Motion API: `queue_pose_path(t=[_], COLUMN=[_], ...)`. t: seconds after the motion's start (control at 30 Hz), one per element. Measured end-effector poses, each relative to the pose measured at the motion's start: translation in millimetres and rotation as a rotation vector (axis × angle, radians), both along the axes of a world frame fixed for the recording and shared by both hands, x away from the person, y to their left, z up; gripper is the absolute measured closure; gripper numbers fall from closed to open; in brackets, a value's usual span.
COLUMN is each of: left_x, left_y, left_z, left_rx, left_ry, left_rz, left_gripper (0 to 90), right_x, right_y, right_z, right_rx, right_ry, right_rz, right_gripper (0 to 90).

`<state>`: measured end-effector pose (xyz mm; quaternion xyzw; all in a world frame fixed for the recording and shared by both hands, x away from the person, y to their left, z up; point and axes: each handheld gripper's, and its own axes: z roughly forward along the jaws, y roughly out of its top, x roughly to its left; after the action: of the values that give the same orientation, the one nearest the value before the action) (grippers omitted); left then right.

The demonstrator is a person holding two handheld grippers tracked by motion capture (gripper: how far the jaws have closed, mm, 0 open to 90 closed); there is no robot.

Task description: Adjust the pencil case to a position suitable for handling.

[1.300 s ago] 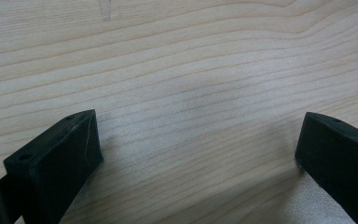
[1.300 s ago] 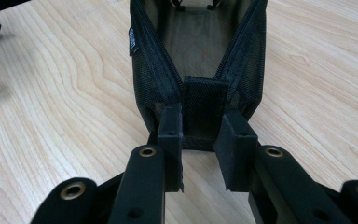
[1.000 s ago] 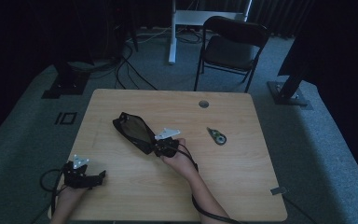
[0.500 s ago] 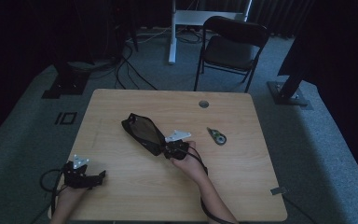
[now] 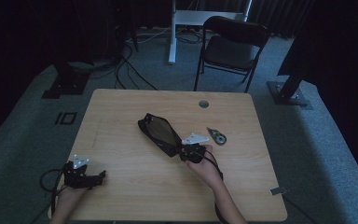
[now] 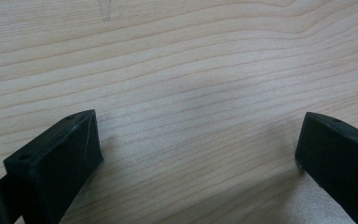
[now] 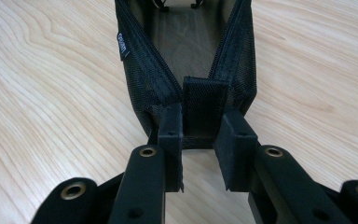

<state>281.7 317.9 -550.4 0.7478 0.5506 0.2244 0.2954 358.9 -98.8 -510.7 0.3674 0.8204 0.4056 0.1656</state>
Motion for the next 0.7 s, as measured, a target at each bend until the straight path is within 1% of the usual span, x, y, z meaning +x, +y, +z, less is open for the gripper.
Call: queue_pose_path(t=[0.07,0.1,0.13,0.2,0.33,0.4,0.57,0.63,0.7], left_x=[0.0,-0.2,-0.2,-0.4,-0.2,-0.2,-0.2,-0.2,-0.3], left_y=[-0.1,-0.1,-0.1,-0.2,0.0,0.0,0.0,0.1,0.1], left_z=[-0.1,0.0,0.0,0.0,-0.1,0.0,0.0,0.0,0.1], left_rx=[0.000,0.000,0.000,0.001,0.001,0.000,0.001,0.002,0.002], left_ry=[-0.001,0.000,0.000,-0.001,-0.001,-0.001,0.000,0.000,0.001], left_rz=[0.000,0.002,0.002,0.003,0.000,0.000,0.000,-0.001,-0.001], left_gripper=[0.2,0.2,0.2,0.2,0.2,0.2,0.2,0.2,0.2], right_x=[-1.5,-2.1,-2.1,-3.8,-8.3,-10.6,-16.5,-23.0,-27.2], right_y=[-6.3,-9.2,-9.2,-16.4,-23.5,-27.1,-35.5,-40.2,-43.6], right_z=[0.7,0.7,0.7,0.4,1.7,1.6,-0.3,-1.3,-1.4], right_rx=[0.004,-0.003,-0.003,0.000,0.006,-0.001,0.013,0.022,0.018], right_ry=[0.000,0.000,0.000,0.003,0.001,-0.002,-0.006,-0.007,-0.013], right_rz=[-0.016,-0.017,-0.017,-0.026,-0.040,-0.044,-0.063,-0.070,-0.070], right_gripper=[73.1,73.1,73.1,73.1,73.1,73.1,73.1,73.1,73.1])
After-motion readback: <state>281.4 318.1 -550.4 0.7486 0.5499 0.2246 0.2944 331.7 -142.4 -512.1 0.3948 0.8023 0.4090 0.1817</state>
